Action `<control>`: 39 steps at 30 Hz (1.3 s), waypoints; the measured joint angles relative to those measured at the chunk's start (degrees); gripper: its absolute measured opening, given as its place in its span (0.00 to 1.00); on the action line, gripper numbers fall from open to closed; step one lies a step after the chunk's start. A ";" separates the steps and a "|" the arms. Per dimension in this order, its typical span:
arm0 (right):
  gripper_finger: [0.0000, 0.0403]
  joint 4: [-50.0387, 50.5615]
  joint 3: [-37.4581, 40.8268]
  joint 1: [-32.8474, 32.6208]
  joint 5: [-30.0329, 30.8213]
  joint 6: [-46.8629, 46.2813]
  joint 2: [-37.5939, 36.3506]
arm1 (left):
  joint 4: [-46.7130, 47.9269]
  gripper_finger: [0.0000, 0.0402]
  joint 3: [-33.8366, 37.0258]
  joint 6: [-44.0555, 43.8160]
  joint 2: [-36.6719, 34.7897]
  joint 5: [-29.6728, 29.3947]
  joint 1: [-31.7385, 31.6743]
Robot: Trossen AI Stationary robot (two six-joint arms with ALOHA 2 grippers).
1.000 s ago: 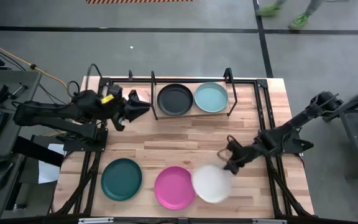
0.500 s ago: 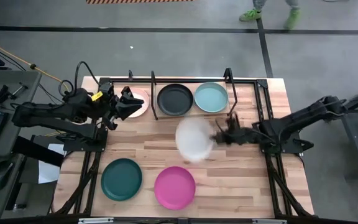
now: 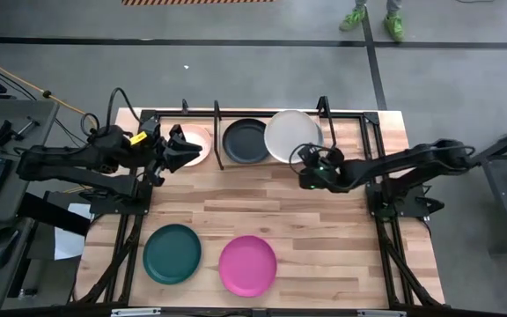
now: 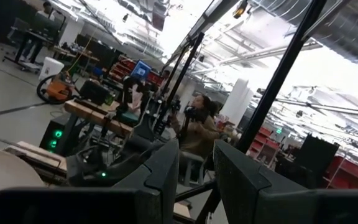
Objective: Place and stack plates onto a shelf
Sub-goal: Stack the white plate on top of the light blue plate on the shelf
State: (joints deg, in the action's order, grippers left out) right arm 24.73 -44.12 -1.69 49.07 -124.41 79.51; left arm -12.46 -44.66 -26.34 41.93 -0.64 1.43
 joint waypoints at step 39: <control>0.00 3.50 -0.06 10.35 -5.13 1.88 3.37 | 4.13 0.22 0.00 0.01 -5.97 0.04 0.00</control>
State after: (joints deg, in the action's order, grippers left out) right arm 28.23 -44.18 8.66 43.94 -122.53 82.87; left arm -8.34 -44.66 -26.33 35.97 -0.60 1.43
